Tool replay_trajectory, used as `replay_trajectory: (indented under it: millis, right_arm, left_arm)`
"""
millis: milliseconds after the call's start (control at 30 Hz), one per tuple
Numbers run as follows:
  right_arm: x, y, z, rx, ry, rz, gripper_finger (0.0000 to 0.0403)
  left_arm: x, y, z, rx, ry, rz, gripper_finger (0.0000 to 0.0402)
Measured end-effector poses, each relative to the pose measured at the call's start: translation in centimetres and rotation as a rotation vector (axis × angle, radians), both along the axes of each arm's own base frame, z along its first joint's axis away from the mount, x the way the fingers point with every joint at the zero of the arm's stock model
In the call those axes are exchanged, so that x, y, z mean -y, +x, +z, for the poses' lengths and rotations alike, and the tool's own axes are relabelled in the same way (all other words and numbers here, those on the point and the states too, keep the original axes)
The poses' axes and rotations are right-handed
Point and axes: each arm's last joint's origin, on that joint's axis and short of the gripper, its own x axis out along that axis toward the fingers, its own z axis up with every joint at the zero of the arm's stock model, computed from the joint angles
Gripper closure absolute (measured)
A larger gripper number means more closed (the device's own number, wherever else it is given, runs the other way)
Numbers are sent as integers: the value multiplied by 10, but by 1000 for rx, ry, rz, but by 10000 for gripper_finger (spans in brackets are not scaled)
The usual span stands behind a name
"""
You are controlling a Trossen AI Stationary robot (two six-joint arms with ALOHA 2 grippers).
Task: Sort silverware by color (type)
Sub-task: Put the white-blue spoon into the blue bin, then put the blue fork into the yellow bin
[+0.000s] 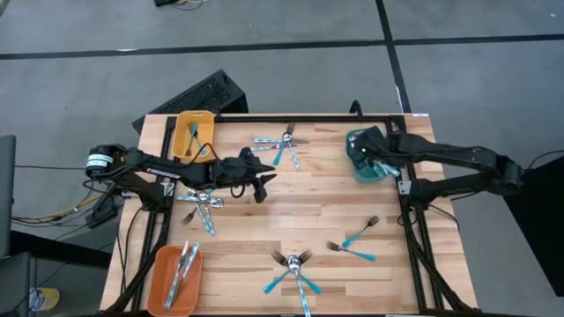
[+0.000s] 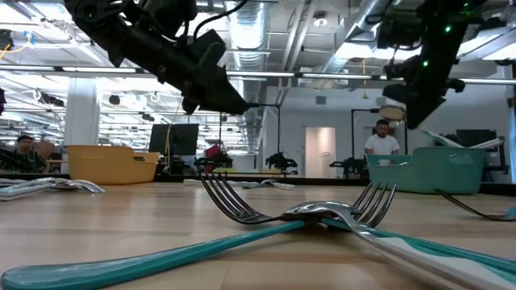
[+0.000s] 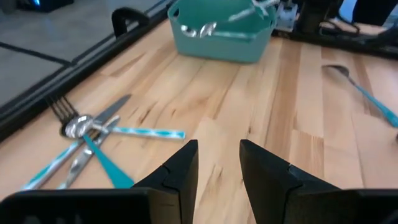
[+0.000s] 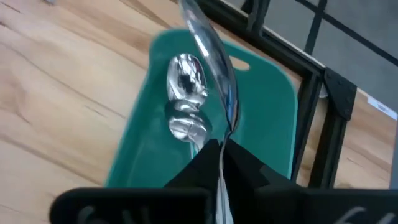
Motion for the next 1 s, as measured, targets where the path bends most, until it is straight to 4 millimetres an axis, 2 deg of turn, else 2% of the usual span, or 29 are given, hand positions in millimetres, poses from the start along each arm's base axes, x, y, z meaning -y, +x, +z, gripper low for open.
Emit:
replay_trajectory:
  millis: [233, 333, 433, 533, 700, 867, 1000]
  right_arm:
    - [6, 3, -6, -60, 10, 17, 281]
    - [3, 4, -3, -19, 7, 34, 243]
    - [-9, 10, 2, 80, 53, 100, 217]
    - [-30, 18, 2, 153, 152, 204, 209]
    - [-85, 27, 2, 182, 214, 433, 222]
    - [-135, 20, 0, 168, 261, 649, 242]
    - [-159, 15, -9, 101, 289, 726, 245]
  left_arm:
    - [3, -2, -4, -33, -50, 17, 296]
    - [8, -2, -4, -30, -50, -1, 296]
    - [14, -3, 0, -20, -42, -23, 296]
    - [20, -4, 6, -7, -8, -28, 296]
    - [33, -5, 7, -14, 78, 0, 296]
    - [38, -4, 7, -14, 123, -3, 296]
    - [38, -2, 10, 17, 129, -7, 296]
